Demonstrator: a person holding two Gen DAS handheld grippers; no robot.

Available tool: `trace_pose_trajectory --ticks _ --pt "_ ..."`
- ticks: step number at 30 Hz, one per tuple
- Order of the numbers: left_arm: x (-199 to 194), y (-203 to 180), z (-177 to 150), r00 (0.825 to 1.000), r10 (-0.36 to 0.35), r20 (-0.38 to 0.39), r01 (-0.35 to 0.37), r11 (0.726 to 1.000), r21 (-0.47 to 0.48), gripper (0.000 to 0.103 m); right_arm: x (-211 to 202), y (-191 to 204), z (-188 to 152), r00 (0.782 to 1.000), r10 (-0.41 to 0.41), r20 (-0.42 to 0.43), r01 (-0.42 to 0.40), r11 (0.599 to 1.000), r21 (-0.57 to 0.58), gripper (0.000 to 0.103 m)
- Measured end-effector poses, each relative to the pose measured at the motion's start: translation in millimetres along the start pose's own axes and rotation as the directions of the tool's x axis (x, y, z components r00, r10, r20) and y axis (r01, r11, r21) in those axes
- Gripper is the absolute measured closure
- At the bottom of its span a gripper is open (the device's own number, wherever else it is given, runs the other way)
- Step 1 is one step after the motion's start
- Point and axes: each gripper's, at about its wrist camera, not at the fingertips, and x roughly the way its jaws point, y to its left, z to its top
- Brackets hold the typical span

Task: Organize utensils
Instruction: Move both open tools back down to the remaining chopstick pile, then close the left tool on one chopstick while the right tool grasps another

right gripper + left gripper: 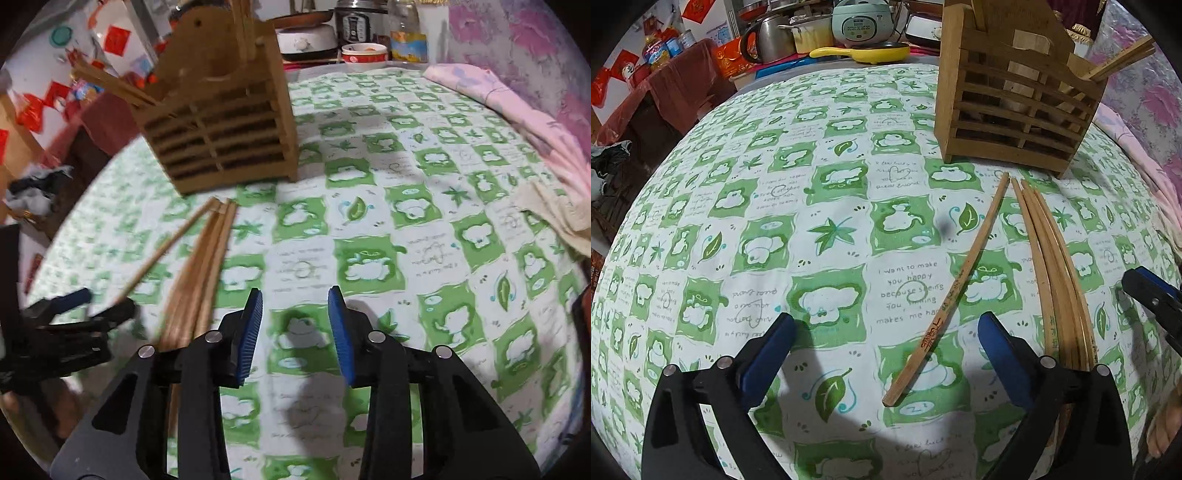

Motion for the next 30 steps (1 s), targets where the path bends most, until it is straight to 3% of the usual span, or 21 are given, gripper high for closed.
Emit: trace_pose_trajectory --ticks 5,10,13,17,19,21,25,28,30 --pt "0 0 0 1.0 0.0 0.0 0.0 1.0 0.0 0.006 -5 25 -15 0.994 0.104 -0.039 -0.108 0.987 -0.117 0.066" --pt "0 -1 1 1.0 0.002 0.0 -0.002 1.0 0.0 0.006 -20 43 -41 0.99 0.133 -0.048 -0.141 0.965 -0.224 0.065" --pt "0 0 1 1.0 0.003 0.0 -0.003 1.0 0.001 0.006 -20 46 -67 0.993 0.101 -0.066 -0.116 0.948 -0.297 0.065" --pt "-1 0 -1 1.0 0.006 -0.001 -0.006 1.0 0.003 0.006 -21 61 -74 0.997 0.05 -0.056 -0.068 0.924 -0.377 0.067" --pt "-2 0 -2 1.0 0.006 -0.001 -0.006 1.0 0.003 0.006 -22 54 -70 0.998 0.046 -0.05 -0.06 0.939 -0.338 0.074" --pt "-3 0 -4 1.0 0.006 0.0 -0.006 1.0 0.004 0.006 -20 36 -60 1.0 0.002 -0.025 -0.008 0.97 -0.244 0.09" --pt "-8 1 -10 1.0 -0.01 0.001 0.01 1.0 0.01 0.006 -23 6 -48 1.0 0.013 0.004 -0.013 0.994 -0.108 0.085" --pt "-15 -2 -18 1.0 -0.022 0.007 0.022 0.999 0.035 0.006 -26 3 -48 0.998 0.055 -0.004 -0.055 0.994 -0.098 0.084" --pt "-19 -3 -23 0.999 -0.039 0.011 0.038 0.998 0.05 0.013 -26 3 -49 0.998 0.064 -0.015 -0.065 0.993 -0.097 0.084"
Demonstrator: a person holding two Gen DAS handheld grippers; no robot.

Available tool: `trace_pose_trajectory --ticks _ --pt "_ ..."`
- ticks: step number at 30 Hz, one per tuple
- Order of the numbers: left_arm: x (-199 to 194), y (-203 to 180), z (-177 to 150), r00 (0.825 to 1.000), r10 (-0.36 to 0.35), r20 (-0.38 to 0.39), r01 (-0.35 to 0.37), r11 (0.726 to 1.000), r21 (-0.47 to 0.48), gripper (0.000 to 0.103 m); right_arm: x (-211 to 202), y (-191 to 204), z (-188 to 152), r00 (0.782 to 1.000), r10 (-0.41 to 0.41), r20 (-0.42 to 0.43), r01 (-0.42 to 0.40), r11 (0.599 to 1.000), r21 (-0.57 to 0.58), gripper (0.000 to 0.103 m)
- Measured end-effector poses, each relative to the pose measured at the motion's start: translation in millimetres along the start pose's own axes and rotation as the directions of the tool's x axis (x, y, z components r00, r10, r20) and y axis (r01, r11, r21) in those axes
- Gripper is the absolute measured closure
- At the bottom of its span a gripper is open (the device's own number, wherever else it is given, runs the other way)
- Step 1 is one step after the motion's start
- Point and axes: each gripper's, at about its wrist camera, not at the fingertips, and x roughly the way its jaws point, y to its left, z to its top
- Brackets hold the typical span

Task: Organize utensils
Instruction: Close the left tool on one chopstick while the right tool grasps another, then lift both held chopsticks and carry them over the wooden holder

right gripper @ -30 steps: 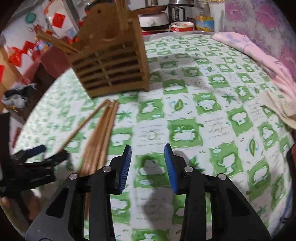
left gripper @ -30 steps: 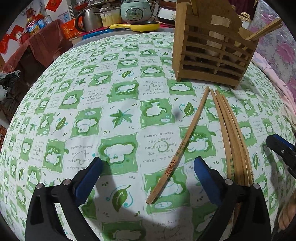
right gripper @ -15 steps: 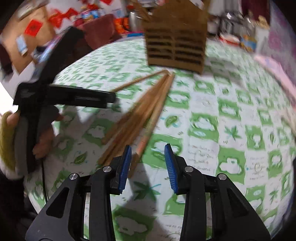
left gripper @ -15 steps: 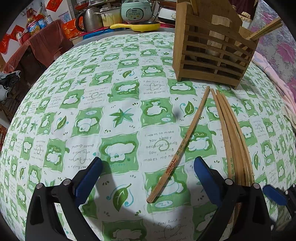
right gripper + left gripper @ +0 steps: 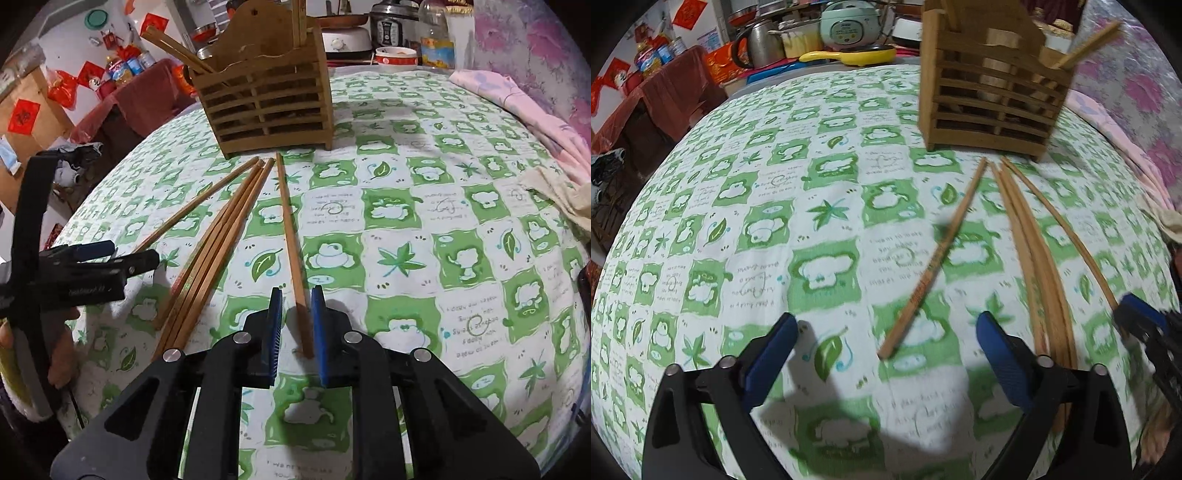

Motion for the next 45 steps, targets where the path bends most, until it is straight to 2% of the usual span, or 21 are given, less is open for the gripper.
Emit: trace_pose_trajectory --ticks 3,5,6,8,10,11,13,14,16,20,29,34,38,45 --pt "-6 -1 -8 1.0 -0.01 0.012 0.01 1.0 0.015 0.028 2 -1 3 1.0 0.012 -0.011 -0.012 1.0 0.009 0.084" --pt "-11 -1 -14 0.999 -0.028 0.03 0.027 0.999 0.023 0.043 5 0 2 1.0 0.016 -0.012 -0.016 1.0 0.012 0.084" --pt "-12 0 -15 0.999 -0.034 0.036 0.033 0.999 0.022 0.048 5 0 2 1.0 0.016 -0.013 -0.016 1.0 0.013 0.084" --pt "-15 1 -17 0.997 -0.064 0.047 0.063 0.998 0.022 0.069 7 0 2 1.0 0.013 -0.016 -0.013 1.0 0.011 0.084" --pt "-15 -2 -18 0.996 -0.074 0.049 0.073 0.997 0.032 0.083 9 1 2 1.0 0.008 -0.018 -0.008 1.0 0.005 0.084" --pt "-15 -5 -19 0.996 -0.072 0.051 0.07 0.996 0.047 0.088 10 1 3 1.0 0.006 -0.02 -0.006 1.0 0.003 0.084" --pt "-16 -10 -20 0.997 -0.055 0.06 0.051 0.996 0.07 0.091 11 3 2 1.0 -0.004 -0.023 0.004 1.0 -0.008 0.084" --pt "-17 -12 -21 0.996 -0.056 0.063 0.051 0.996 0.077 0.096 12 5 2 1.0 -0.015 -0.026 0.014 1.0 -0.021 0.087" --pt "-18 -15 -22 0.996 -0.065 0.064 0.059 0.994 0.092 0.096 12 11 1 0.999 -0.033 -0.017 0.032 0.998 -0.045 0.097" --pt "-22 -12 -22 0.993 -0.073 0.092 0.065 0.994 0.082 0.096 8 17 -1 0.999 -0.043 0.007 0.044 0.996 -0.078 0.097" --pt "-43 4 -18 0.974 -0.125 0.191 0.124 0.992 0.014 0.097 -11 6 1 0.995 0.011 0.099 -0.009 1.0 -0.024 0.097" --pt "-61 12 -19 0.954 -0.134 0.269 0.146 0.989 -0.024 0.097 -27 -3 4 0.982 0.035 0.183 -0.04 0.999 0.022 0.097" --pt "-80 11 -16 0.933 -0.128 0.337 0.149 0.988 -0.036 0.097 -45 -8 9 0.96 0.035 0.277 -0.053 0.997 0.06 0.097" --pt "-115 2 20 0.897 -0.147 0.418 0.175 0.984 -0.029 0.097 -69 0 45 0.932 0.025 0.361 -0.055 0.996 0.073 0.097"
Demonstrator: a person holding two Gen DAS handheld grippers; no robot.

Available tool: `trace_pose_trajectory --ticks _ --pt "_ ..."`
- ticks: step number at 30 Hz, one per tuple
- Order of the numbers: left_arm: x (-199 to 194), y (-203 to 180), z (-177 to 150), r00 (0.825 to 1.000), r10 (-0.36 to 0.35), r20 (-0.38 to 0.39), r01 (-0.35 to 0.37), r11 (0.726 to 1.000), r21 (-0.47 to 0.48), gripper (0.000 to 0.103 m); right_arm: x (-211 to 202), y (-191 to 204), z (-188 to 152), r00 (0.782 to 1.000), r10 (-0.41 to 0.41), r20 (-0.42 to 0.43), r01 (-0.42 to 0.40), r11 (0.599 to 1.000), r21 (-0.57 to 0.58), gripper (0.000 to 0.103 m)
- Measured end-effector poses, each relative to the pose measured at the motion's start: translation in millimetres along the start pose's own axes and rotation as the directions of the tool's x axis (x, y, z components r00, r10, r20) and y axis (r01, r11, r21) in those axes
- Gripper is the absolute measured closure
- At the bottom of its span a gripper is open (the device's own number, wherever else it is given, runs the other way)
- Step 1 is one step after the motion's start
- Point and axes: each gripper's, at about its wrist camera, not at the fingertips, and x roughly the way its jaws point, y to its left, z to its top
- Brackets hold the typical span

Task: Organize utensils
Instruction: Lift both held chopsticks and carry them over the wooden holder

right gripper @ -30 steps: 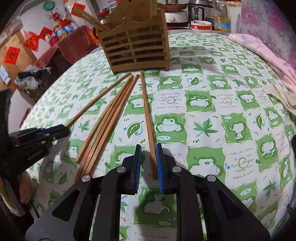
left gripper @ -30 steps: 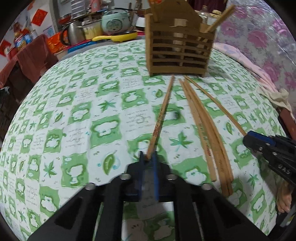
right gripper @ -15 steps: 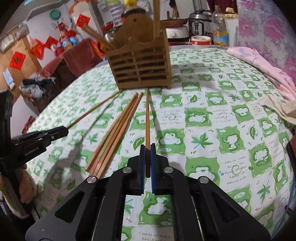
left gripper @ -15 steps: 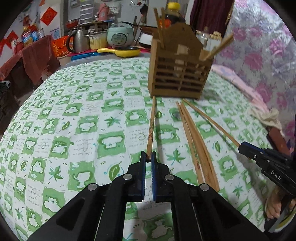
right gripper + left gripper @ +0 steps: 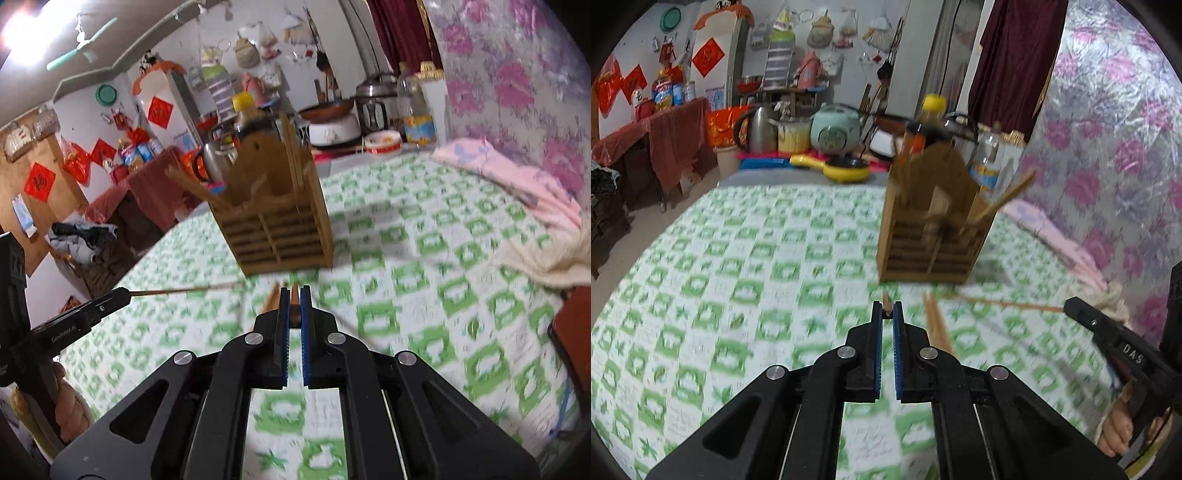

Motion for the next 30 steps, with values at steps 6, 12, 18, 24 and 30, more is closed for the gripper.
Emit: trace_pose_trajectory --ticks 6,12,18,24,30 --pt "-12 -19 48 0.995 -0.026 0.092 0.026 1.0 0.0 0.097 -14 20 48 0.993 -0.038 0.113 0.04 0.999 -0.016 0.097" --pt "-44 -35 96 0.969 -0.069 0.239 0.077 0.997 -0.025 0.097 -32 41 95 0.968 -0.025 0.249 0.025 1.0 0.001 0.097" --pt "-76 -59 134 0.891 0.031 0.453 -0.02 0.999 -0.028 0.097 -43 72 124 0.913 -0.068 0.403 0.092 0.995 -0.04 0.097" --pt "-56 -55 145 0.834 0.061 0.549 -0.013 0.996 -0.091 0.097 -25 82 116 0.888 -0.118 0.445 0.176 0.98 -0.091 0.097" --pt "9 -33 148 0.885 0.04 0.464 0.027 0.99 -0.137 0.097 4 74 113 0.89 -0.142 0.433 0.204 0.974 -0.1 0.097"
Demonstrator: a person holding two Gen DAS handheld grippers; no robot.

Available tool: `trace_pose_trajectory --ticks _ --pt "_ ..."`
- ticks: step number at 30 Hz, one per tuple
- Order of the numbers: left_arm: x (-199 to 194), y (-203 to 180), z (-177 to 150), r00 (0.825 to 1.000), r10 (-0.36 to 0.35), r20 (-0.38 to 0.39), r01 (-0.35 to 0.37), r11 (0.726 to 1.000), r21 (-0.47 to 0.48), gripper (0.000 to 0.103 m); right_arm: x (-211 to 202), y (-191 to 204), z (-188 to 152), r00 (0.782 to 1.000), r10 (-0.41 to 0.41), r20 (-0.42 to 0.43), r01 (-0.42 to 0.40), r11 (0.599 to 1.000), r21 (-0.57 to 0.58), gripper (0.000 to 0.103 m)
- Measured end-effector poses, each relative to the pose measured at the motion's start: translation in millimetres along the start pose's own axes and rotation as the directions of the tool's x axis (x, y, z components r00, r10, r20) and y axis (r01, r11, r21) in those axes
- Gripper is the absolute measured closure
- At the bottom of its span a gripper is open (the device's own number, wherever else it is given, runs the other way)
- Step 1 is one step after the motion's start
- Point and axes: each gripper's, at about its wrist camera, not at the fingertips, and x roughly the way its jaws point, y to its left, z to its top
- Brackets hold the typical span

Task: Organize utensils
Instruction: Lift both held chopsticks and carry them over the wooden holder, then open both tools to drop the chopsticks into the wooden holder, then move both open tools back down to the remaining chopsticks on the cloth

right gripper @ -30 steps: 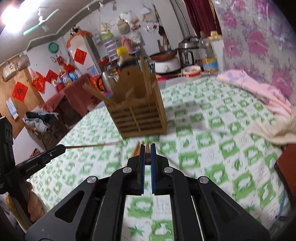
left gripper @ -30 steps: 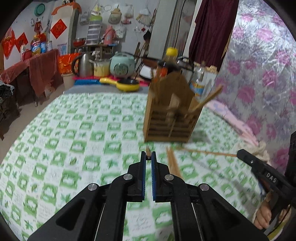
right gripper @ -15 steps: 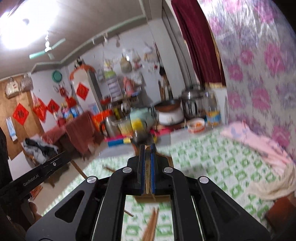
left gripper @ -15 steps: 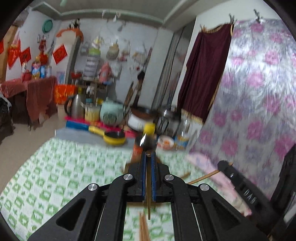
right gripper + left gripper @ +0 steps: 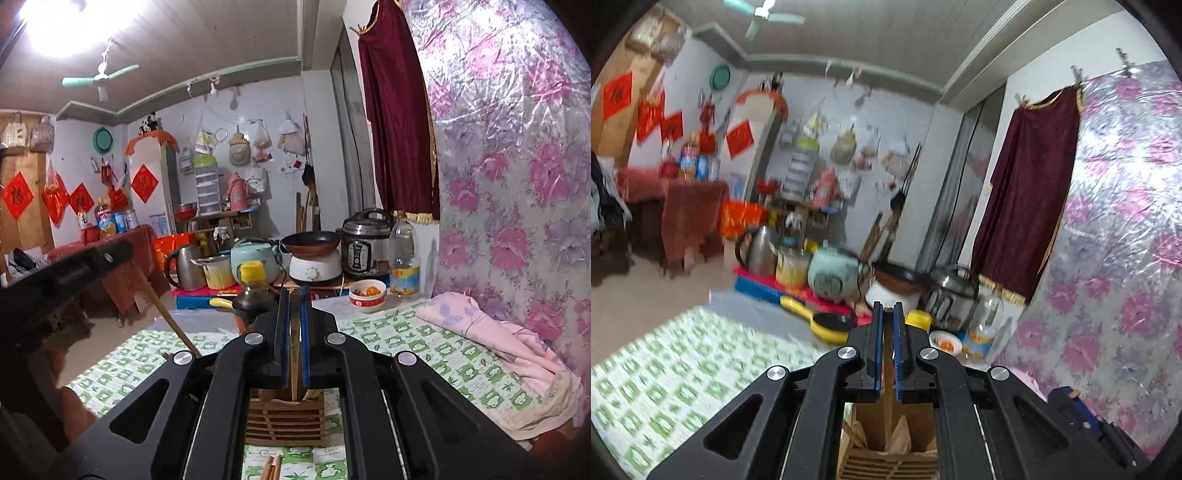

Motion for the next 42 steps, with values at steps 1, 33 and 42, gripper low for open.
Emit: trace_pose_trajectory --ticks 1,33,42 --pt "4 4 -3 1.0 0.005 -0.013 -0.005 1.0 -0.005 0.097 3 -1 -4 1.0 0.003 -0.001 -0.003 1.0 -0.001 0.097" --pt "18 36 -71 0.97 0.159 -0.186 -0.148 0.987 0.068 0.028 19 -36 -42 0.989 0.043 -0.139 -0.023 0.99 0.143 0.044" --pt "10 68 -106 0.909 0.236 -0.342 -0.228 0.971 0.065 0.017 26 -32 -80 0.958 0.041 -0.285 -0.002 0.991 0.135 0.041"
